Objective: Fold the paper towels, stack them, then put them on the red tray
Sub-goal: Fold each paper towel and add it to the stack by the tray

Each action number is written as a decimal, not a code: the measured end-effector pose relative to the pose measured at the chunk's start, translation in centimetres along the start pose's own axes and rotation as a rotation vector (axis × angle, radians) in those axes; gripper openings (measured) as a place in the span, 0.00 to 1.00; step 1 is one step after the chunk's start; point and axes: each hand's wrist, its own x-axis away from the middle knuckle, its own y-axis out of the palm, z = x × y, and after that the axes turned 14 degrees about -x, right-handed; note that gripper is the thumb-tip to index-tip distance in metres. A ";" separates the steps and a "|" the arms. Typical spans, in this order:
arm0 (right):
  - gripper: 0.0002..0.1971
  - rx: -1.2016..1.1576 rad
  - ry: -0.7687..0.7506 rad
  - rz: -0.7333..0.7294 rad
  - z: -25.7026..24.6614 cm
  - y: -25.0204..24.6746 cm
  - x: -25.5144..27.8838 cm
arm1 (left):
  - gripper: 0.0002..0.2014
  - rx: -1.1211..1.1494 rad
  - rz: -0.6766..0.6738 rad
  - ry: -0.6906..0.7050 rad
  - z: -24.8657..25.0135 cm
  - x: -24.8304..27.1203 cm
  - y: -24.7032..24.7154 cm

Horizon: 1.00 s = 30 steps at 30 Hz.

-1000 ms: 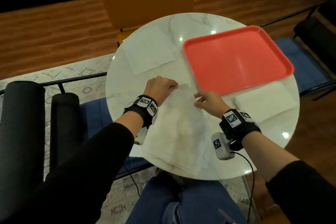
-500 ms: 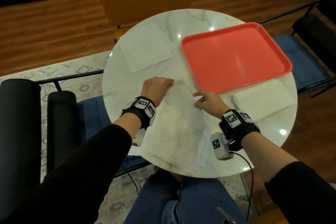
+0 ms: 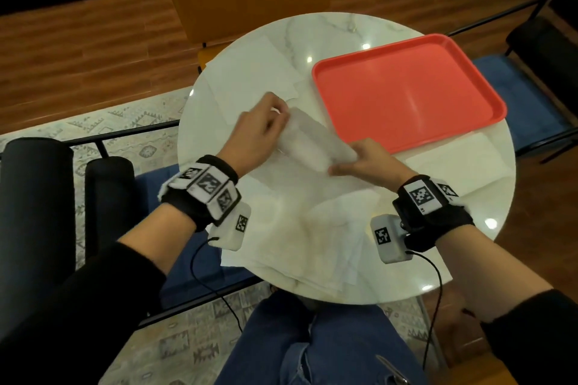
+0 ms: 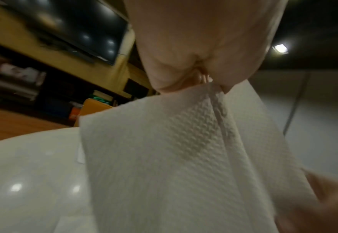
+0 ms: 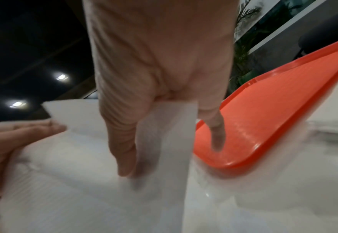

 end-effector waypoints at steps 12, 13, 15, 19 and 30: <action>0.09 -0.482 0.110 0.099 2.3 -2.3 -0.2 | 0.05 0.480 -0.157 -0.492 -5.5 2.3 1.8; 0.08 -0.426 0.140 0.115 3.2 -1.7 -0.7 | 0.04 0.466 -0.154 -0.519 -6.3 2.5 2.8; 0.04 -0.320 0.182 0.146 4.5 -0.6 -1.3 | 0.04 0.387 -0.133 -0.540 -7.6 2.9 4.6; 0.09 -0.349 0.164 0.243 6.0 0.8 -1.5 | 0.03 0.344 -0.085 -0.567 -8.9 3.8 6.4; 0.08 -0.388 0.062 0.301 8.0 0.9 3.8 | 0.05 0.424 -0.132 -0.454 -8.8 9.0 6.3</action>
